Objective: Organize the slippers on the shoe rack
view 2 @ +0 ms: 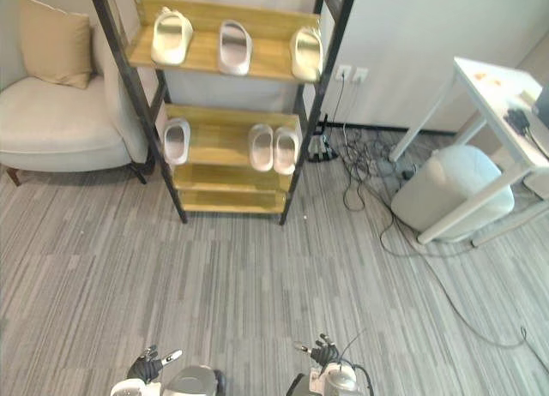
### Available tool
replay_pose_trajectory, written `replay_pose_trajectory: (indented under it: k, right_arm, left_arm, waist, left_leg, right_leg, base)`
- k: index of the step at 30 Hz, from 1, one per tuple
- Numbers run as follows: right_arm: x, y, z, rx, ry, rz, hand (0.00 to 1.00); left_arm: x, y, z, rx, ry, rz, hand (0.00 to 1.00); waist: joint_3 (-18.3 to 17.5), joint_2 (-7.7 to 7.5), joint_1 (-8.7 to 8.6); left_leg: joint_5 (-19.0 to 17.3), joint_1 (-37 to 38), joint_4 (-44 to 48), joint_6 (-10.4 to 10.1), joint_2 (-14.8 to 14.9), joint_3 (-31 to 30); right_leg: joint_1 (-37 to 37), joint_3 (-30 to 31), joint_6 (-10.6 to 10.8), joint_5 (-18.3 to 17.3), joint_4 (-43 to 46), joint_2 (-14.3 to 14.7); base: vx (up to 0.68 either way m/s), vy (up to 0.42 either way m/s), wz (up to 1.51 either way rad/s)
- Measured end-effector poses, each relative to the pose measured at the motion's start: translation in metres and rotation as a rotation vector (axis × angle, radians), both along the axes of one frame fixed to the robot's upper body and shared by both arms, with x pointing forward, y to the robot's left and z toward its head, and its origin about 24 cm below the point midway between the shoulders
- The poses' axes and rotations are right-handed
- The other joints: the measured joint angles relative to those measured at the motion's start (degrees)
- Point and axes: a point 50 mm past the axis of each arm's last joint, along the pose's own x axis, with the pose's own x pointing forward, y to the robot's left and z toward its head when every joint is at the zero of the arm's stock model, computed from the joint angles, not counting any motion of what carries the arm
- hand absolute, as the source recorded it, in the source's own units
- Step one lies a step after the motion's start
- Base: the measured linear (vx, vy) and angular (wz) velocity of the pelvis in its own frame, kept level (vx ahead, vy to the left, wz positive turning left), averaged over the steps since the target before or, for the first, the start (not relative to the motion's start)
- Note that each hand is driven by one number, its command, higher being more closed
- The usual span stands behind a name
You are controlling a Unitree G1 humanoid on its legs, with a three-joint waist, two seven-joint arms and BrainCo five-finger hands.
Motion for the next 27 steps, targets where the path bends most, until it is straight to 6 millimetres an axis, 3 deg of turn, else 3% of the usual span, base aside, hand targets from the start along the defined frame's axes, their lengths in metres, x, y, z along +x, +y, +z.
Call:
replay_pose_trajectory:
  k: [1,2,3,4,5,6,7,8,9,10,11,12,13,15,17,18,20,21,22,23,24,26,27]
  right_arm:
    - [0.001,0.000,0.000,-0.001,-0.003,0.001,0.00]
    - [0.004,-0.002,0.001,-0.006,-0.008,0.001,0.00]
    - [0.005,-0.002,0.002,-0.006,-0.013,0.003,0.00]
    - [0.005,-0.002,0.002,-0.006,-0.011,0.002,0.00]
    - [0.004,-0.002,0.002,-0.005,-0.009,0.002,0.00]
    - [0.002,-0.005,0.002,-0.012,-0.009,0.001,0.00]
    - [0.002,-0.016,0.003,-0.039,-0.010,-0.004,0.00]
    - [0.002,-0.017,0.003,-0.043,-0.009,-0.005,0.00]
    - [0.000,-0.022,0.003,-0.050,-0.006,-0.018,0.00]
    - [-0.003,-0.025,0.002,-0.050,0.000,-0.039,0.00]
    - [-0.003,-0.025,0.002,-0.050,0.002,-0.041,0.00]
    - [-0.007,-0.026,0.000,-0.049,0.011,-0.053,0.00]
    - [-0.010,-0.026,-0.001,-0.052,0.021,-0.059,0.00]
    - [-0.011,-0.026,-0.001,-0.049,0.027,-0.070,0.00]
    - [-0.007,-0.025,0.000,-0.050,0.017,-0.076,0.00]
    - [-0.003,-0.024,0.001,-0.045,0.007,-0.082,0.00]
    - [-0.001,-0.022,0.002,-0.042,0.003,-0.081,0.00]
    - [-0.005,-0.024,0.001,-0.049,0.011,-0.081,0.00]
    - [-0.005,-0.022,0.000,-0.044,0.012,-0.079,0.00]
    - [-0.006,-0.007,-0.002,-0.012,0.015,-0.062,0.00]
    - [-0.006,0.001,-0.003,0.010,0.018,-0.061,0.00]
    - [-0.004,0.005,-0.002,0.020,0.013,-0.061,0.00]
    - [-0.002,0.005,-0.001,0.020,0.007,-0.063,0.00]
  left_arm:
    - [0.001,0.000,0.000,0.000,-0.003,-0.002,0.00]
    - [0.005,-0.004,0.001,-0.007,-0.011,-0.008,0.00]
    - [0.005,-0.004,0.001,-0.006,-0.011,-0.013,0.00]
    - [0.004,-0.004,0.000,-0.004,-0.007,-0.013,0.00]
    - [0.004,-0.003,0.000,-0.002,-0.007,-0.012,0.00]
    - [0.003,-0.004,0.000,-0.005,-0.006,-0.012,0.00]
    - [0.002,-0.016,-0.003,-0.037,-0.003,-0.010,0.00]
    - [0.002,-0.018,-0.003,-0.042,-0.005,-0.010,0.00]
    - [0.000,-0.027,-0.005,-0.066,0.003,-0.009,0.00]
    - [0.004,-0.029,-0.005,-0.071,-0.006,-0.013,0.00]
    - [0.004,-0.029,-0.005,-0.072,-0.007,-0.013,0.00]
    - [0.007,-0.029,-0.004,-0.071,-0.014,-0.015,0.00]
    - [0.011,-0.028,-0.002,-0.068,-0.025,-0.018,0.00]
    - [0.015,-0.026,0.000,-0.060,-0.040,-0.018,0.00]
    - [0.018,-0.026,0.001,-0.059,-0.051,-0.020,0.00]
    - [0.022,-0.024,0.003,-0.054,-0.062,-0.023,0.00]
    - [0.028,-0.021,0.005,-0.044,-0.078,-0.028,0.00]
    - [0.026,-0.021,0.005,-0.042,-0.074,-0.026,0.00]
    - [0.026,-0.019,0.005,-0.038,-0.075,-0.024,0.00]
    - [0.029,-0.009,0.008,-0.010,-0.081,-0.030,0.00]
    - [0.035,-0.004,0.011,0.005,-0.097,-0.036,0.00]
    - [0.038,-0.001,0.013,0.011,-0.096,-0.040,0.00]
    - [0.037,-0.003,0.012,0.006,-0.093,-0.040,0.00]
  waist:
    - [0.07,0.12,-0.08]
    - [0.62,1.02,-0.60]
    - [0.70,1.14,-0.86]
    - [0.68,0.81,-0.94]
    - [0.57,0.57,-0.96]
    - [0.02,0.10,-1.54]
    - [-1.20,3.11,-1.85]
    - [-1.57,3.75,-1.79]
    - [-2.80,6.63,-1.83]
    - [-3.14,7.30,-1.98]
    - [-3.15,7.34,-1.98]
    - [-2.63,7.29,-1.82]
    - [-2.49,7.36,-1.65]
    - [-1.95,6.11,-1.44]
    - [-2.01,5.94,-1.37]
    - [-1.66,5.40,-1.36]
    - [-0.81,4.23,-1.38]
    - [-0.80,3.99,-1.22]
    - [-0.79,3.89,-1.15]
    - [-1.12,0.68,-1.23]
    - [-0.99,-1.37,-0.96]
    - [-0.86,-1.95,-0.86]
    - [-0.69,-1.61,-0.62]
  left_leg:
    - [0.00,0.08,-0.15,0.00,0.16,-0.25]
    - [-0.06,0.59,-1.19,-0.13,0.93,-1.81]
    - [-0.34,0.89,-1.54,-1.08,0.90,-2.23]
    - [-1.62,2.03,-1.85,-3.12,0.26,-2.94]
    - [-2.07,2.43,-1.81,-3.51,0.09,-3.18]
    - [-4.96,3.79,-0.36,-4.38,-0.26,-5.52]
    - [-7.86,3.32,2.08,-4.94,2.04,-7.21]
    - [-8.30,3.30,2.50,-5.12,2.70,-7.43]
    - [-9.44,1.76,7.68,-6.37,5.75,-8.22]
    - [-8.92,-2.38,16.27,-7.25,7.64,-7.83]
    - [-8.53,-3.30,18.35,-7.91,8.08,-7.65]
    - [-6.20,-8.51,29.50,-9.83,11.03,-5.85]
    - [-6.89,-10.97,35.51,-8.49,12.87,-2.90]
    - [-9.01,-13.89,36.54,-6.79,13.22,2.06]
    - [-9.73,-17.10,31.56,-6.19,12.42,3.86]
    - [-9.32,-19.70,23.98,-5.89,10.71,3.98]
    - [-4.17,-21.01,11.84,-6.04,7.67,2.07]
    - [6.26,-19.22,6.51,-6.71,6.78,1.71]
    - [6.04,-18.40,6.11,-4.76,6.08,2.17]
    - [5.18,-17.74,4.91,-4.61,3.48,2.90]
    - [3.77,-18.68,6.95,-3.52,2.66,3.25]
    - [0.87,-18.95,10.85,-2.57,2.49,3.49]
    - [-1.23,-17.12,11.83,-1.89,2.53,4.25]
  right_leg:
    - [-0.23,0.34,-0.04,0.30,-1.95,0.47]
    - [-1.67,3.47,0.06,4.58,-14.93,4.09]
    - [-1.75,5.41,1.09,8.36,-21.83,5.52]
    - [-2.04,8.04,1.17,12.67,-25.51,5.92]
    - [-2.02,8.63,0.77,13.04,-25.48,5.86]
    - [-1.87,11.35,-1.66,16.90,-22.64,5.98]
    - [-2.34,9.02,-2.22,13.33,-18.24,7.27]
    - [-2.25,8.51,-2.51,12.71,-17.94,7.62]
    - [-1.00,6.47,-3.33,10.39,-17.78,9.64]
    - [0.85,4.70,-3.49,9.94,-19.31,10.77]
    - [1.42,4.49,-3.60,9.85,-19.76,11.02]
    - [5.22,2.94,-4.76,9.51,-22.51,12.30]
    - [8.86,2.54,-5.46,8.93,-24.89,12.73]
    - [12.71,2.19,-5.14,8.86,-27.65,12.32]
    - [13.97,2.12,-4.18,9.34,-29.12,11.52]
    - [14.82,2.52,-2.68,9.41,-29.94,10.12]
    - [16.38,2.67,-0.47,8.38,-30.49,7.50]
    - [17.72,3.25,2.06,7.75,-30.72,6.84]
    - [18.32,3.60,2.99,7.84,-30.93,6.43]
    - [19.33,3.58,3.00,8.04,-32.19,4.46]
    - [19.82,2.78,3.04,8.07,-32.61,3.46]
    - [20.73,2.31,4.34,8.85,-31.66,2.68]
    - [20.13,2.53,4.63,8.68,-27.07,1.50]
  base:
    - [0.29,-0.117,0.55]
    - [0.23,-0.109,0.51]
    - [0.43,-0.217,0.64]
    - [0.26,-0.136,0.40]
    - [0.43,-0.280,0.55]
    - [0.37,-0.258,0.65]
    - [0.37,-0.258,0.65]
    - [0.41,-0.174,0.56]
    - [0.43,-0.164,0.46]
    - [0.51,-0.206,0.47]
    - [0.42,-0.189,0.48]
    - [0.39,-0.165,0.43]
    - [0.38,-0.143,0.40]
    - [0.34,-0.070,0.16]
    - [0.31,0.061,-0.08]
    - [0.32,0.251,-0.08]
    - [0.27,0.275,-0.07]
    - [0.13,0.174,-0.10]
    - [0.34,0.305,0.01]
    - [0.35,0.188,0.11]
    - [0.35,0.188,0.14]
    - [0.32,0.186,-0.02]
    - [0.36,0.256,-0.14]
